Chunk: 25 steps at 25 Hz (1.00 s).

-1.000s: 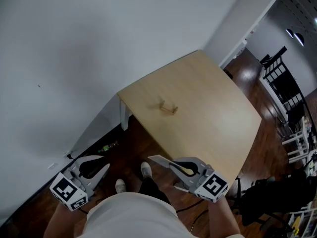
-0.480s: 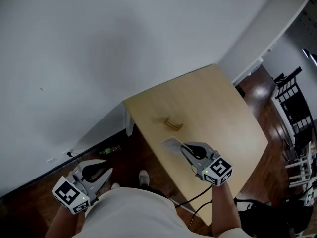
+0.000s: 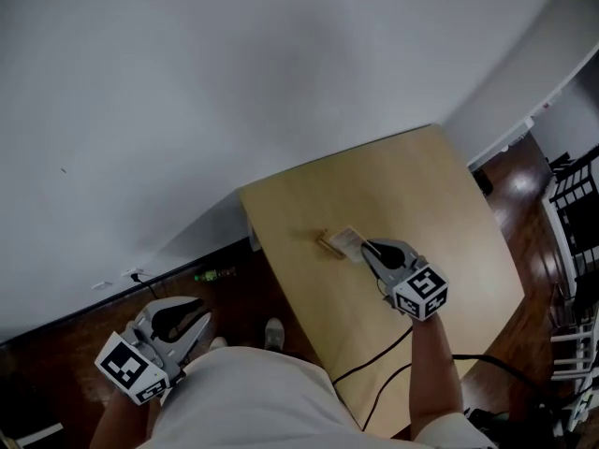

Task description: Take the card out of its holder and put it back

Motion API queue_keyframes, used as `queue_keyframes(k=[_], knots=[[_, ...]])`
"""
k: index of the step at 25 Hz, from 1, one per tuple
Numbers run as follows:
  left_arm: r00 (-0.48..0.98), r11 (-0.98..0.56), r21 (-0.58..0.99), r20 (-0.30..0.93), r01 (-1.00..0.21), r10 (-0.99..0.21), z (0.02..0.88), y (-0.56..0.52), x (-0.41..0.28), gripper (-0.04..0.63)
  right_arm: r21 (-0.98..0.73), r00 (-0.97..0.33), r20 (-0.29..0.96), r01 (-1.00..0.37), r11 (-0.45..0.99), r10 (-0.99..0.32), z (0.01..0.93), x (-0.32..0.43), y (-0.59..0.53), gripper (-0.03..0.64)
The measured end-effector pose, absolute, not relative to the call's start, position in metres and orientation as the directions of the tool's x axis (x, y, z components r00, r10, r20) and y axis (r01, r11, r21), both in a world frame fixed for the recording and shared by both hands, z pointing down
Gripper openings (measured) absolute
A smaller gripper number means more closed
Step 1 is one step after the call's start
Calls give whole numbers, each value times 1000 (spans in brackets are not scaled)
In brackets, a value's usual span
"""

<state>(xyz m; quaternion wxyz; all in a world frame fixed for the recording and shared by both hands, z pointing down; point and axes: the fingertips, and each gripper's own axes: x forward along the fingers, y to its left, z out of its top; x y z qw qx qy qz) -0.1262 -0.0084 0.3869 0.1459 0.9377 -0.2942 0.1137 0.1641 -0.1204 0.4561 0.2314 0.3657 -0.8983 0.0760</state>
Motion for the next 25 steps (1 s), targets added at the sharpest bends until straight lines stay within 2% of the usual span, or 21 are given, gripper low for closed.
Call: queue_keyframes(k=[14, 25], knots=[[724, -708, 204, 358, -676, -589, 389, -18, -99, 72, -34, -693, 493, -620, 784, -527, 516, 179, -170, 20], [712, -699, 201, 383, -686, -589, 394, -21, -92, 72, -67, -712, 488, -608, 791, -505, 524, 181, -173, 20]])
